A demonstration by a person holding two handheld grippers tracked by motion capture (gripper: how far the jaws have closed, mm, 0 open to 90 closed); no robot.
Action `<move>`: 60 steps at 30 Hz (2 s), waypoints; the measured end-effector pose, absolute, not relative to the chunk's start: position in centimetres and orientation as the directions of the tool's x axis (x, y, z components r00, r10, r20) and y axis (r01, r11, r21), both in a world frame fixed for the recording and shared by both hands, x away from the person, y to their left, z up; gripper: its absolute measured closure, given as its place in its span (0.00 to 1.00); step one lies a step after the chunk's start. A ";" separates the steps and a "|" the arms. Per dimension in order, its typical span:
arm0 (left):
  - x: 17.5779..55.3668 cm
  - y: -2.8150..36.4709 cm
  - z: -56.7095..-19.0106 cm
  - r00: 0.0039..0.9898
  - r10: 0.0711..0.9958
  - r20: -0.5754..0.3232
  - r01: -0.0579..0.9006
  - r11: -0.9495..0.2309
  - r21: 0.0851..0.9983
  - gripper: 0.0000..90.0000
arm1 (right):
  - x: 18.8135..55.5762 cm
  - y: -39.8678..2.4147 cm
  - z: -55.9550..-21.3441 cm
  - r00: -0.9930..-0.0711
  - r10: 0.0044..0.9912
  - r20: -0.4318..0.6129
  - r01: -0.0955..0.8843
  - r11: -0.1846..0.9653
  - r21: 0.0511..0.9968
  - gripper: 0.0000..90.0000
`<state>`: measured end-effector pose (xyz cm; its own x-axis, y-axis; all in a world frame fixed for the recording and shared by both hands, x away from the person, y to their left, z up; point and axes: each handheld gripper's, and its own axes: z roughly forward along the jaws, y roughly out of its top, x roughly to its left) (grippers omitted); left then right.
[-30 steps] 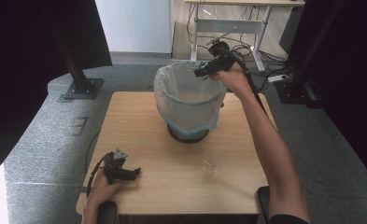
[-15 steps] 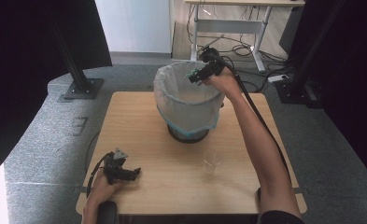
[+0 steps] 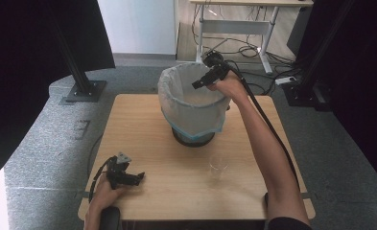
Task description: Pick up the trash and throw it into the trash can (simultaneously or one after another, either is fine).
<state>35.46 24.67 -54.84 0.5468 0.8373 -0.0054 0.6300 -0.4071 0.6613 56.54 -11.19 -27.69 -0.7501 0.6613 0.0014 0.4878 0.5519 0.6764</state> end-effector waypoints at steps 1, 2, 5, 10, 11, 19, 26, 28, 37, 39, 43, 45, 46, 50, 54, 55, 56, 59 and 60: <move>35.5 24.7 -54.8 0.547 0.837 -0.006 0.630 -0.407 0.661 0.00 | 56.5 -11.2 -27.6 -0.751 0.660 -0.001 0.485 0.552 0.678 0.17; 35.5 24.7 -54.8 0.547 0.837 -0.005 0.630 -0.407 0.661 0.00 | 56.5 -11.2 -27.6 -0.752 0.659 -0.002 0.483 0.552 0.680 0.17; 35.5 24.7 -54.8 0.547 0.837 -0.005 0.630 -0.407 0.661 0.00 | 56.2 -11.4 -27.3 -0.755 0.656 -0.007 0.474 0.552 0.686 0.16; 35.5 24.7 -54.8 0.547 0.837 -0.004 0.630 -0.408 0.661 0.00 | 55.7 -11.9 -26.6 -0.759 0.650 -0.012 0.462 0.552 0.694 0.14; 35.5 24.7 -54.8 0.547 0.837 -0.004 0.629 -0.408 0.661 0.00 | 55.5 -12.0 -26.5 -0.762 0.647 -0.012 0.458 0.553 0.697 0.14; 35.5 24.7 -54.8 0.547 0.837 -0.005 0.630 -0.408 0.661 0.00 | 53.8 -12.9 -25.4 -0.772 0.636 -0.029 0.428 0.551 0.716 0.08; 35.5 24.7 -54.8 0.547 0.837 -0.005 0.630 -0.407 0.661 0.00 | 52.6 -14.4 -24.7 -0.763 0.644 -0.055 0.412 0.550 0.727 0.00; 35.5 24.7 -54.8 0.547 0.837 -0.005 0.630 -0.408 0.661 0.00 | 52.1 -14.8 -24.6 -0.762 0.645 -0.063 0.412 0.558 0.721 0.00; 35.5 24.7 -54.8 0.546 0.838 -0.005 0.630 -0.407 0.661 0.00 | 49.5 -17.0 -24.0 -0.764 0.637 -0.100 0.374 0.565 0.736 0.00; 35.5 24.7 -54.8 0.547 0.837 -0.005 0.630 -0.408 0.661 0.00 | 49.1 -17.6 -24.1 -0.760 0.643 -0.096 0.376 0.556 0.741 0.00; 35.5 24.7 -54.8 0.546 0.838 -0.005 0.631 -0.407 0.661 0.00 | 48.3 -18.9 -24.4 -0.750 0.656 -0.088 0.382 0.537 0.752 0.00; 35.5 24.6 -54.8 0.546 0.838 -0.005 0.631 -0.407 0.661 0.00 | 48.0 -19.6 -24.6 -0.747 0.660 -0.081 0.382 0.525 0.760 0.00; 35.5 24.6 -54.8 0.545 0.838 -0.005 0.631 -0.406 0.661 0.00 | 47.7 -20.0 -24.8 -0.746 0.662 -0.078 0.381 0.520 0.765 0.00; 35.5 24.6 -54.8 0.545 0.838 -0.005 0.631 -0.407 0.661 0.00 | 47.0 -21.1 -25.5 -0.740 0.667 -0.089 0.372 0.516 0.772 0.00; 35.4 24.6 -54.8 0.545 0.838 -0.005 0.631 -0.407 0.661 0.00 | 46.3 -22.1 -26.3 -0.733 0.675 -0.087 0.375 0.507 0.776 0.00; 35.5 24.6 -54.8 0.545 0.838 -0.004 0.631 -0.407 0.661 0.00 | 46.2 -22.3 -26.5 -0.732 0.676 -0.087 0.375 0.507 0.776 0.00; 35.4 24.6 -54.8 0.545 0.838 -0.004 0.631 -0.407 0.661 0.00 | 46.0 -22.5 -26.7 -0.732 0.676 -0.086 0.377 0.507 0.775 0.00; 35.4 24.6 -54.8 0.545 0.838 -0.004 0.631 -0.407 0.661 0.00 | 45.4 -23.0 -27.4 -0.736 0.672 -0.078 0.381 0.508 0.773 0.00; 35.4 24.6 -54.8 0.545 0.838 -0.004 0.631 -0.407 0.661 0.00 | 45.2 -23.1 -27.7 -0.735 0.673 -0.080 0.382 0.509 0.771 0.00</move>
